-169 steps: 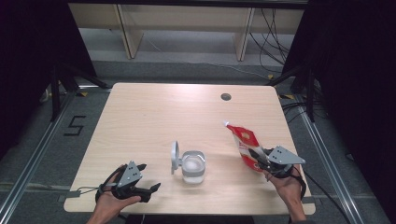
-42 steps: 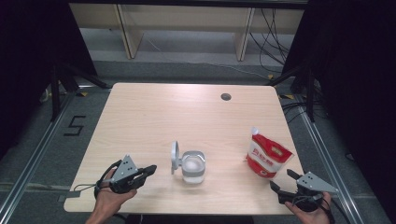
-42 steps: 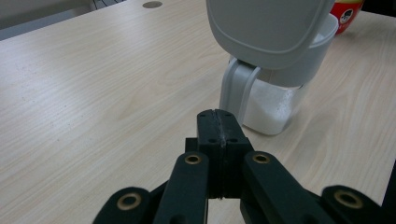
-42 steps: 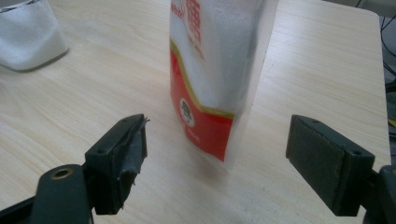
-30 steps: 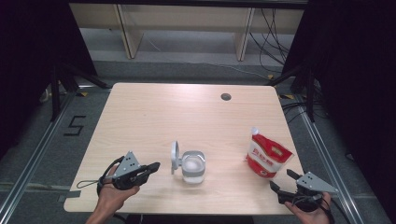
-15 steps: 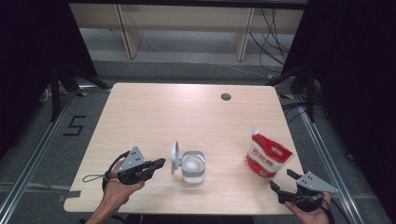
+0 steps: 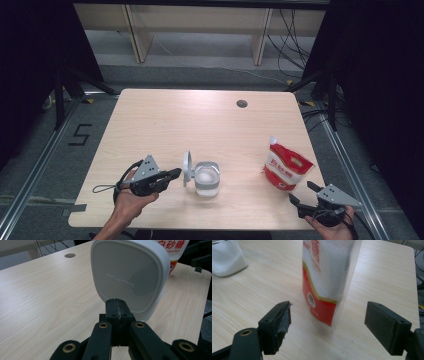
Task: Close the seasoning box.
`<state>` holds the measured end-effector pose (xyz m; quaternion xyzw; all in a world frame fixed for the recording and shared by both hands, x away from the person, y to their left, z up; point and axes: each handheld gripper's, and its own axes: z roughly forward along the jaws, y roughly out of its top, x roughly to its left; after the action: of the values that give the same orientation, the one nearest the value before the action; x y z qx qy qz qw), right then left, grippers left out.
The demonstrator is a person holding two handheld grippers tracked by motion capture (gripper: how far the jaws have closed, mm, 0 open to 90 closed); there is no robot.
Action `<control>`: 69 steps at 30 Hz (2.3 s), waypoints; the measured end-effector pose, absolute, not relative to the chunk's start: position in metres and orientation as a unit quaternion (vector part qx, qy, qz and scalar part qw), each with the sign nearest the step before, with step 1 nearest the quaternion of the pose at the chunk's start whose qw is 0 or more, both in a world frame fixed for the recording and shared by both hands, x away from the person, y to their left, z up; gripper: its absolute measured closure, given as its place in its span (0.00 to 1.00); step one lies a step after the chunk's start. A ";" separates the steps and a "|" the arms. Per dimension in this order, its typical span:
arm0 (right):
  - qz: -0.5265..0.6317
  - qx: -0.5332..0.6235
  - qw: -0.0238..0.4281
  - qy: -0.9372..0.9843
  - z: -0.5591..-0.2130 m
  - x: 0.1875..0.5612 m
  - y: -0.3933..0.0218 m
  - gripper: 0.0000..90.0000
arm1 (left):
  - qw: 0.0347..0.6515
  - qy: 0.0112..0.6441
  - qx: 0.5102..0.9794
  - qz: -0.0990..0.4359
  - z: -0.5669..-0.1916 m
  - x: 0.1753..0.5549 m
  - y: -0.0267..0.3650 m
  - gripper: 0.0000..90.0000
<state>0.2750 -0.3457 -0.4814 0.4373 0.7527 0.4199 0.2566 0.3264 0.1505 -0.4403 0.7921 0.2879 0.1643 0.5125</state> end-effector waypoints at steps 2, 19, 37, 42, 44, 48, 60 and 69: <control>0.420 0.437 0.257 0.753 -0.481 0.275 -0.346 0.24 | 0.513 0.282 0.793 0.166 -0.439 0.327 0.149 0.99; 0.418 0.435 0.258 0.755 -0.482 0.275 -0.346 0.25 | 0.522 0.285 0.789 0.157 -0.436 0.324 0.140 0.99; 0.423 0.437 0.255 0.752 -0.481 0.275 -0.346 0.25 | 0.522 0.271 0.793 0.157 -0.435 0.325 0.136 0.99; 0.423 0.436 0.257 0.752 -0.481 0.275 -0.346 0.25 | 0.522 0.268 0.795 0.156 -0.435 0.325 0.132 0.99; 0.422 0.437 0.255 0.752 -0.481 0.275 -0.345 0.25 | 0.521 0.266 0.796 0.154 -0.436 0.325 0.129 0.99; 0.423 0.436 0.257 0.752 -0.481 0.275 -0.346 0.25 | 0.525 0.266 0.795 0.148 -0.436 0.324 0.128 0.99; 0.424 0.435 0.257 0.752 -0.481 0.275 -0.346 0.25 | 0.536 0.284 0.784 0.130 -0.437 0.324 0.139 0.77; 0.426 0.430 0.259 0.753 -0.481 0.275 -0.346 0.25 | 0.540 0.301 0.777 0.121 -0.439 0.318 0.150 0.54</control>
<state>0.2755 -0.3462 -0.4810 0.4302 0.7528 0.4257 0.2589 0.3180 0.1502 -0.4393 0.7770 0.3007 0.1212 0.5396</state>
